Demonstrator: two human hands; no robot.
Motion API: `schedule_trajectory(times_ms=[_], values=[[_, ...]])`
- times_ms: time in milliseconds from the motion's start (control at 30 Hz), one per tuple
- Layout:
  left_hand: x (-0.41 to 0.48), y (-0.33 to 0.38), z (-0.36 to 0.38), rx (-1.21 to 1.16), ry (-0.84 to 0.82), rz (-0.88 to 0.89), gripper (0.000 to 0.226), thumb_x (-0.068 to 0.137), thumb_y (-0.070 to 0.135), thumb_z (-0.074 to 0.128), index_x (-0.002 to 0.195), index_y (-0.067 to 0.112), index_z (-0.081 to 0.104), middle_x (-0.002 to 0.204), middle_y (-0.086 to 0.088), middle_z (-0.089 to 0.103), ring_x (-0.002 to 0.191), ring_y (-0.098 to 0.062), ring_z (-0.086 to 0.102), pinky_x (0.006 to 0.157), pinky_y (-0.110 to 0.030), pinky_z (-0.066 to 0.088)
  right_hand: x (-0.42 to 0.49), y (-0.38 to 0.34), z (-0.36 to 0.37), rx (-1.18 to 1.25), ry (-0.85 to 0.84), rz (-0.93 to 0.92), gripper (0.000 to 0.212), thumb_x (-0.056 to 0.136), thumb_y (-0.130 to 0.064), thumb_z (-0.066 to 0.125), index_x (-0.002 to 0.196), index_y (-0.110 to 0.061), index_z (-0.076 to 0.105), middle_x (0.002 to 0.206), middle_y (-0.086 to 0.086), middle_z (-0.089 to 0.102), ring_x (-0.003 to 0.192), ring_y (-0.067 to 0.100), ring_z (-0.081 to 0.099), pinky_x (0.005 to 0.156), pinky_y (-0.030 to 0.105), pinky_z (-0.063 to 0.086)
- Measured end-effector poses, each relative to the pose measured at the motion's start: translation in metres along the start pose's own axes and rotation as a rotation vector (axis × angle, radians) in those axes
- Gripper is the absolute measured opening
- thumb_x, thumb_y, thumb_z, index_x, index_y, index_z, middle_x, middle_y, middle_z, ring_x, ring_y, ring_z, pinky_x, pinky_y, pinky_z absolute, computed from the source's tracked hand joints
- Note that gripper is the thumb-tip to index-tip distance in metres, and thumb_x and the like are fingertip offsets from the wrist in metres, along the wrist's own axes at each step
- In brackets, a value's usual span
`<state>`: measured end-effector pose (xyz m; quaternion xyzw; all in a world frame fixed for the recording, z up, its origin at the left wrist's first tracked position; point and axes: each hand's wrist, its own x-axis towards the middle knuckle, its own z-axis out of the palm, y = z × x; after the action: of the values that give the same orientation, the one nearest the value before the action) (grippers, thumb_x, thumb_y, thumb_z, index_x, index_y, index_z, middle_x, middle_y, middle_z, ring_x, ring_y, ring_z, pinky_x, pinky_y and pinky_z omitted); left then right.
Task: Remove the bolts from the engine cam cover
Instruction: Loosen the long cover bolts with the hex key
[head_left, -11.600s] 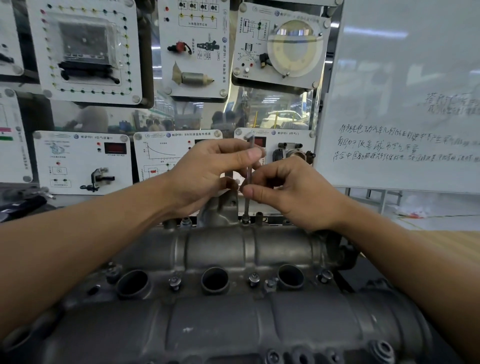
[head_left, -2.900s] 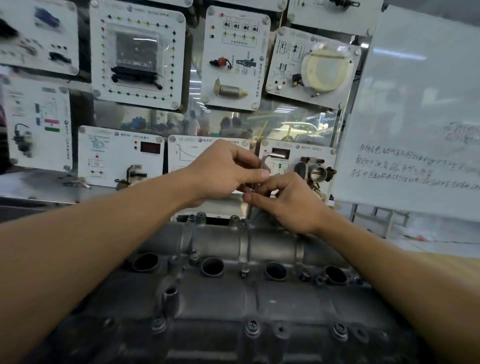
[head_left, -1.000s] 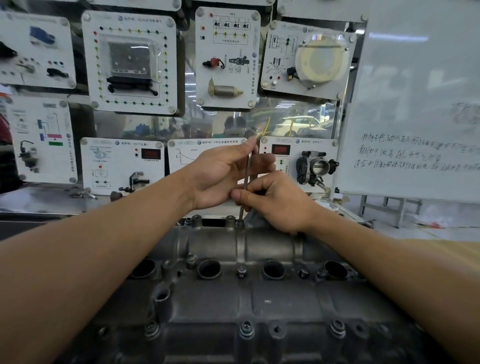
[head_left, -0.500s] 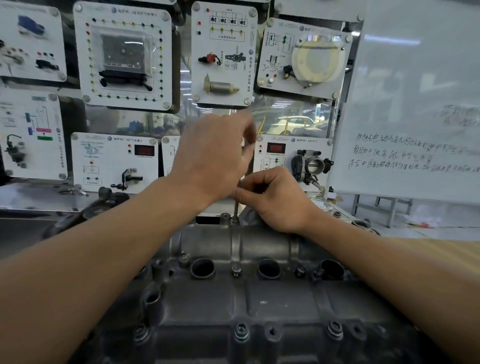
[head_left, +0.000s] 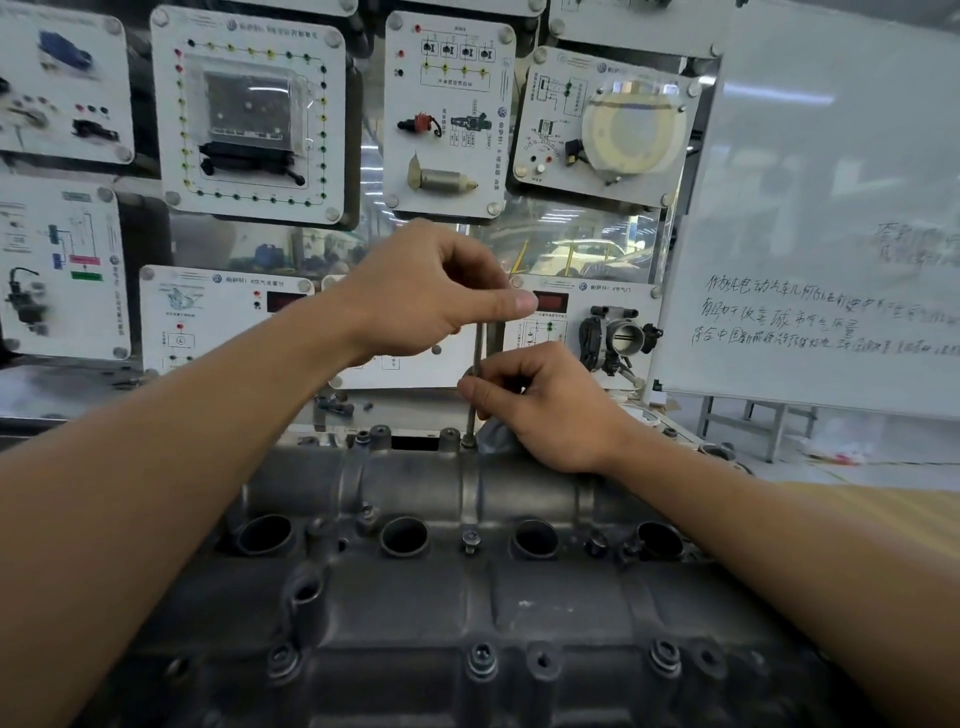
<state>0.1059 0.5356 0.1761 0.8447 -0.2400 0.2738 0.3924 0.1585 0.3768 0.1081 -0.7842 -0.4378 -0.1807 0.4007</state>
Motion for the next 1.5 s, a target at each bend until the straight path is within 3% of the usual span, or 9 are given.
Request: schedule_trajectory(times_ms=[133,300,467,867,967,1200,1300,1433,1500], values=[[0.022,-0.006,0.014,0.038,0.132,-0.155,0.013,0.085,0.019,0.071,0.081,0.008,0.066,0.064,-0.011,0.064,0.042,-0.012,0.055,0.041,-0.027,0.047,0.001,0.003,0.000,-0.018,-0.024,-0.001,0.033,0.096,-0.019,0.063,0.068,-0.002,0.065,0.067,0.020,0.064,0.059,0.025,0.052,0.064,0.040,0.048],[0.021,-0.012,-0.005,-0.516,-0.153,-0.561,0.019,0.095,0.014,0.049,0.095,0.007,0.066,0.062,-0.004,0.060,0.047,-0.012,0.058,0.042,-0.021,0.048,0.004,0.005,0.000,-0.001,-0.051,-0.001,0.030,0.096,-0.017,0.062,0.074,0.002,0.067,0.072,0.024,0.064,0.061,0.022,0.051,0.064,0.036,0.047],[0.009,-0.020,-0.011,-0.804,-0.244,-0.511,0.029,0.098,0.015,0.044,0.102,0.005,0.072,0.089,-0.010,0.073,0.068,-0.017,0.068,0.061,-0.027,0.058,0.003,0.005,-0.003,0.018,-0.049,0.015,0.028,0.096,-0.015,0.062,0.072,-0.001,0.067,0.068,0.014,0.065,0.062,0.011,0.053,0.065,0.029,0.047],[0.015,-0.027,-0.025,-0.863,-0.506,-0.486,0.021,0.085,0.011,0.060,0.096,0.008,0.077,0.095,-0.009,0.072,0.083,-0.019,0.071,0.073,-0.027,0.059,0.003,0.005,-0.005,0.028,-0.076,0.054,0.029,0.095,-0.017,0.064,0.067,-0.019,0.065,0.064,-0.004,0.064,0.063,0.008,0.055,0.067,0.027,0.047],[0.019,-0.022,-0.027,-0.837,-0.543,-0.522,0.018,0.081,0.012,0.062,0.088,0.011,0.078,0.091,-0.007,0.073,0.082,-0.017,0.072,0.071,-0.024,0.060,0.003,0.003,-0.005,0.030,-0.081,0.049,0.027,0.095,-0.016,0.063,0.069,-0.011,0.067,0.066,0.007,0.065,0.065,0.012,0.056,0.068,0.032,0.049],[0.023,-0.007,0.009,-0.383,-0.238,-0.482,0.024,0.065,0.038,0.084,0.079,0.020,0.077,0.060,0.007,0.049,0.042,-0.004,0.034,0.036,-0.015,0.032,0.003,0.000,-0.002,0.024,-0.081,0.046,0.032,0.095,-0.017,0.065,0.063,-0.022,0.064,0.061,0.008,0.062,0.059,0.013,0.051,0.062,0.029,0.044],[0.026,-0.007,0.022,-0.464,-0.098,-0.539,0.028,0.086,0.027,0.070,0.110,0.013,0.069,0.058,0.006,0.047,0.037,-0.003,0.028,0.032,-0.014,0.024,0.004,0.001,0.000,0.029,-0.053,0.037,0.040,0.095,-0.023,0.064,0.067,0.005,0.063,0.068,0.031,0.059,0.058,0.021,0.046,0.057,0.038,0.042],[0.022,-0.009,0.015,-0.691,-0.135,-0.598,0.013,0.093,0.019,0.056,0.083,0.012,0.060,0.057,0.001,0.056,0.036,-0.004,0.040,0.033,-0.014,0.038,0.005,0.003,0.001,0.037,-0.026,0.050,0.046,0.097,-0.029,0.061,0.078,0.012,0.066,0.068,0.029,0.062,0.058,0.019,0.049,0.058,0.037,0.044],[0.018,-0.012,0.008,-0.889,-0.174,-0.581,0.016,0.095,0.014,0.049,0.092,0.005,0.062,0.067,-0.006,0.065,0.041,-0.008,0.051,0.042,-0.017,0.049,0.006,0.005,0.000,0.038,-0.019,0.064,0.041,0.098,-0.028,0.060,0.080,0.007,0.070,0.062,0.015,0.065,0.057,0.014,0.053,0.060,0.029,0.044]])
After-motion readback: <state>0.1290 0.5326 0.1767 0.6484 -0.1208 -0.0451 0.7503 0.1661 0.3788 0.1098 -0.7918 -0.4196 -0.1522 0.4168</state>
